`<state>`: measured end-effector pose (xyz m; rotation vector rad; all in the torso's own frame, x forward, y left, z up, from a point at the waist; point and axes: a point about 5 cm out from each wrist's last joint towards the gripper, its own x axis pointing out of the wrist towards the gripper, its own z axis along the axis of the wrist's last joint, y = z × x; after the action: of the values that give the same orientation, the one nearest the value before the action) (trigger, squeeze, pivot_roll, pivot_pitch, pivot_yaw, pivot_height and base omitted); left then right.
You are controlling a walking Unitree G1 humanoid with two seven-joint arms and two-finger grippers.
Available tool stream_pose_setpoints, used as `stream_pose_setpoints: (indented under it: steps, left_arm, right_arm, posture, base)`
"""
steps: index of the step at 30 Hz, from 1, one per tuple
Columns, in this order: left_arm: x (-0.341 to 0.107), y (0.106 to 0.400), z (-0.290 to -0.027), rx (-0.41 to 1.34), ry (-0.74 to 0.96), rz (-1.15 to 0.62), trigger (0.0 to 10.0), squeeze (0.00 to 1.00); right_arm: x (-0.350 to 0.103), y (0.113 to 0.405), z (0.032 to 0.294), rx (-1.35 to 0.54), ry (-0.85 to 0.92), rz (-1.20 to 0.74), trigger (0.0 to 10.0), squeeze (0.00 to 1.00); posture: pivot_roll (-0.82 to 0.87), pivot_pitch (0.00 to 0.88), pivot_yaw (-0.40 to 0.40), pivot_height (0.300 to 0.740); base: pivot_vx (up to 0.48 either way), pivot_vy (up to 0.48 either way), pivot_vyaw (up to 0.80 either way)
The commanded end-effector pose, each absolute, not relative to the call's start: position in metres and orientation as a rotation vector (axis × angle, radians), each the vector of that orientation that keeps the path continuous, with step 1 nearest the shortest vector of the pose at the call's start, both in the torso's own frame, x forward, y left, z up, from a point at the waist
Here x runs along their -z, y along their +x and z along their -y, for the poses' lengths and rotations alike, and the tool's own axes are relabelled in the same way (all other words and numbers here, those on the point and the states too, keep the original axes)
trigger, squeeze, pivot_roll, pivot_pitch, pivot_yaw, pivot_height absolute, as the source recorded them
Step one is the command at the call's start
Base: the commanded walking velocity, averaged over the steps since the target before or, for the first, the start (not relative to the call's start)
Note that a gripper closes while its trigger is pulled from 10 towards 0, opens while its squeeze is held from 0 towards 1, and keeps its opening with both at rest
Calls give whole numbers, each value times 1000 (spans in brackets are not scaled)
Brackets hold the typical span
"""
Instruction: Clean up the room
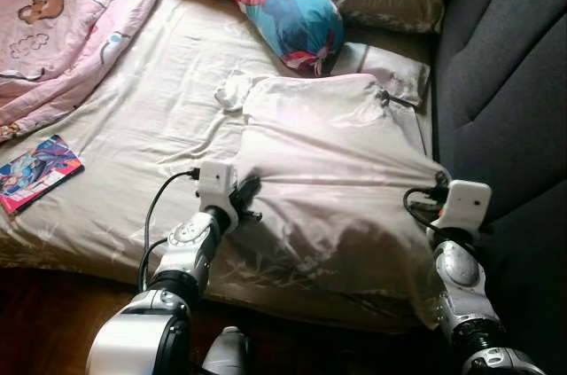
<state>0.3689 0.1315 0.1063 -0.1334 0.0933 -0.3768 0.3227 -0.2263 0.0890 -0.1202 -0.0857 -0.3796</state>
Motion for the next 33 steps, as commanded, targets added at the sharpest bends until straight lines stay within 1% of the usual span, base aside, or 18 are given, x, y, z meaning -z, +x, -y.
stream_pose_setpoints:
  steps: [1,6,9,10,13,14,15,16,19,21,23,25,27,28,31,32,33]
  left_arm:
    - [-116,373,-154,290,-179,-44,10000,0]
    - [-120,376,-153,293,-195,-35,10000,0]
    - [-125,379,-148,314,-192,-32,10000,0]
    - [-125,379,-144,338,-183,-43,10000,0]
    - [-122,378,-141,359,-158,-61,10000,0]
    - [-119,376,-141,363,-148,-74,10000,0]
    - [-119,376,-141,363,-148,-74,10000,0]
    - [-115,375,-142,360,-144,-83,10000,0]
    - [-111,372,-146,349,-140,-96,10000,0]
    - [-109,372,-147,344,-137,-102,10000,0]
    - [-107,371,-149,336,-131,-111,10000,0]
    - [-105,370,-150,335,-130,-115,10000,0]
    - [-103,369,-150,333,-128,-124,10000,0]
    - [-101,368,-151,330,-126,-127,10000,0]
    - [-99,367,-152,328,-125,-131,10000,0]
    - [-99,366,-152,328,-123,-134,10000,0]
    - [-97,365,-153,327,-121,-138,10000,0]
  right_arm:
    - [-112,307,275,609,-147,214,10000,0]
    - [-120,304,280,623,-179,257,10000,0]
    - [-122,308,274,571,-154,246,10000,0]
    - [-115,315,262,468,-92,195,10000,0]
    - [-98,323,238,285,37,82,10000,0]
    - [-86,324,220,169,71,6,10000,0]
    - [-86,324,220,169,71,6,10000,0]
    - [-76,323,207,76,51,-63,10000,0]
    - [-58,319,188,-38,14,-169,10000,0]
    - [-55,318,185,-58,18,-193,10000,0]
    - [-51,317,178,-117,51,-228,10000,0]
    - [-47,315,174,-160,42,-272,10000,0]
    - [-36,310,168,-245,36,-369,10000,0]
    - [-34,308,166,-278,33,-385,10000,0]
    - [-32,307,166,-286,32,-401,10000,0]
    - [-31,307,167,-279,37,-407,10000,388]
    - [-30,308,170,-248,49,-410,10000,1000]
  posture:
    - [-142,184,8,740]
    - [-146,185,10,740]
    - [-154,185,14,740]
    - [-160,183,15,740]
    - [-161,184,16,740]
    - [-158,183,17,740]
    - [-158,183,17,740]
    - [-152,186,17,740]
    - [-145,188,17,740]
    - [-143,189,16,740]
    - [-141,190,15,740]
    - [-143,190,14,740]
    - [-142,192,13,740]
    - [-140,192,12,740]
    - [-140,196,12,740]
    - [-140,196,12,740]
    - [-136,198,13,740]
  base:
    - [0,0,0]
    - [0,0,0]
    - [0,0,0]
    - [0,0,0]
    - [0,0,0]
    - [0,0,0]
    - [0,0,0]
    - [0,0,0]
    - [0,0,0]
    - [0,0,0]
    - [0,0,0]
    - [0,0,0]
    - [0,0,0]
    - [0,0,0]
    - [0,0,0]
    - [0,0,0]
    - [0,0,0]
